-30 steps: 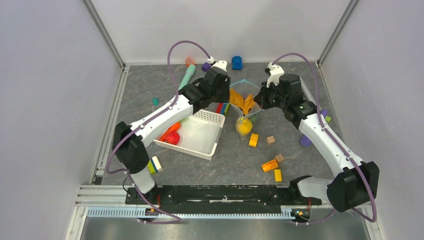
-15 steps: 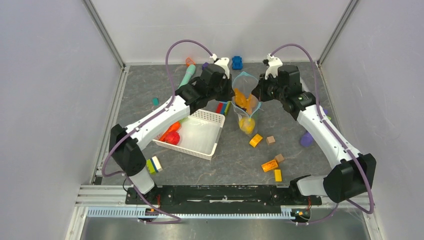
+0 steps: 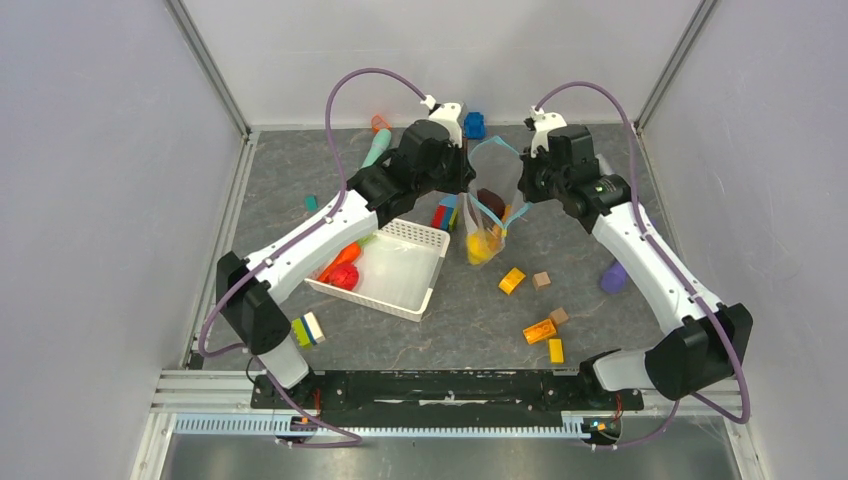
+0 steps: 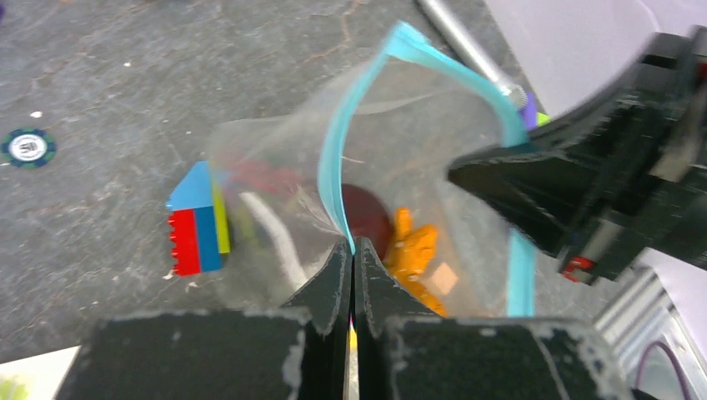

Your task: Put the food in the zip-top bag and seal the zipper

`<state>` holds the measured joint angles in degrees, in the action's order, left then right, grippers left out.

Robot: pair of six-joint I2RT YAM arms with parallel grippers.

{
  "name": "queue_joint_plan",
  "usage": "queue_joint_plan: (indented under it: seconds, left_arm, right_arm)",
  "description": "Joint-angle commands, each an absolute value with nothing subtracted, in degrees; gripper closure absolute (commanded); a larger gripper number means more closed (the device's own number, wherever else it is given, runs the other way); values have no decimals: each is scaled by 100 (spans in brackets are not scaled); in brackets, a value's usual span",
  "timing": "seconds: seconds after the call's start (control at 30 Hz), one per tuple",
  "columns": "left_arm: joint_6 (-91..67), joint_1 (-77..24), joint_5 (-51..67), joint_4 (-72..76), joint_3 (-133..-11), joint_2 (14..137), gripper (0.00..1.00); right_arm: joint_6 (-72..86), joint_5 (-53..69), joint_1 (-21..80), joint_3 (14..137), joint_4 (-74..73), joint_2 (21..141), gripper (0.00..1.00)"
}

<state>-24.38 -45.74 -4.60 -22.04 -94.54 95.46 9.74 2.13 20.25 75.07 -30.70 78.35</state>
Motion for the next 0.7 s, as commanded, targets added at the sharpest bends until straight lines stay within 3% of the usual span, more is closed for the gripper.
queue_joint_plan:
  seconds: [0.0,0.23,0.37,0.43,0.5,0.53,0.67]
  left_arm:
    - [-2192,-4500,-829,-2169,-9659,9536,98]
    - [-2135,-4492,-435,-2092,-9659,9602,98]
    - [-2206,-4491,-159,-2072,-9668,9726,81]
    - [-2238,-4491,125,-2016,-9648,9778,65]
    - [-2233,-4491,331,-1991,-9633,9800,30]
    - [-2241,-4491,321,-1995,-9618,9790,1]
    - [-2006,-4491,31,-2004,-9437,9488,0]
  right_arm:
    - [791,-688,2030,7582,-3265,7558,98]
    - [703,-377,2028,7464,-3078,7506,98]
    - [778,-79,2030,7207,-2710,7363,99]
    - [849,290,2030,7134,-2513,7360,99]
    - [915,615,2030,7099,-2400,7366,99]
    - [941,681,2030,7065,-2363,7376,99]
    - [1025,757,2032,6912,-2242,7375,99]
